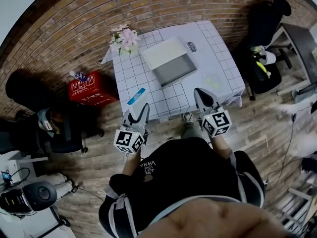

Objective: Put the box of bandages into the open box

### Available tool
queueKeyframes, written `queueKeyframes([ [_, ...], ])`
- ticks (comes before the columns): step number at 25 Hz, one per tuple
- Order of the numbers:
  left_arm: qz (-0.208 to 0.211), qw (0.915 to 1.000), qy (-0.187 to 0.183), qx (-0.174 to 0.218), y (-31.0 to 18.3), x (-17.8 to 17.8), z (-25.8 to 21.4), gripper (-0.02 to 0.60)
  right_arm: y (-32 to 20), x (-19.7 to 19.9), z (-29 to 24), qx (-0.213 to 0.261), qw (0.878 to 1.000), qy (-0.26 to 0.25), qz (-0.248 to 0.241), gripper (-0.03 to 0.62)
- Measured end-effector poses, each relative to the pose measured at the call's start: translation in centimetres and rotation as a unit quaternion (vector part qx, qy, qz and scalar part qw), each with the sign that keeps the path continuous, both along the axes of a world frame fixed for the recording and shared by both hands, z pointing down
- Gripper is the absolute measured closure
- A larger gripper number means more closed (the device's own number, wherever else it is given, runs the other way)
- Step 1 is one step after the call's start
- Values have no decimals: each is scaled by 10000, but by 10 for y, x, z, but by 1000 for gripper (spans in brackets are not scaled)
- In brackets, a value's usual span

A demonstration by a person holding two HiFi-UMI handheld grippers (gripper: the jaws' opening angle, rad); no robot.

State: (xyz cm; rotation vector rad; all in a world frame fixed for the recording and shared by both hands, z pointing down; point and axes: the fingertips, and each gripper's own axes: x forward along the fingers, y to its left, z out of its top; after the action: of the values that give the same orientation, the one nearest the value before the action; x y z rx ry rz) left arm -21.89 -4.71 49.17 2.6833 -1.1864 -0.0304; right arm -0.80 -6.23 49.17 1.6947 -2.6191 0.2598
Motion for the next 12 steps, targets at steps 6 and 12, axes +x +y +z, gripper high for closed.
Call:
queueKeyframes([
  [6,-203,9998,23,-40,-26,1,1,497,-31,5,-2,11,9999,26,-124,597],
  [12,-233,9997,-34,-53,-58,20,0,497,-66,16,-4,-7,9997,27,-230,597],
])
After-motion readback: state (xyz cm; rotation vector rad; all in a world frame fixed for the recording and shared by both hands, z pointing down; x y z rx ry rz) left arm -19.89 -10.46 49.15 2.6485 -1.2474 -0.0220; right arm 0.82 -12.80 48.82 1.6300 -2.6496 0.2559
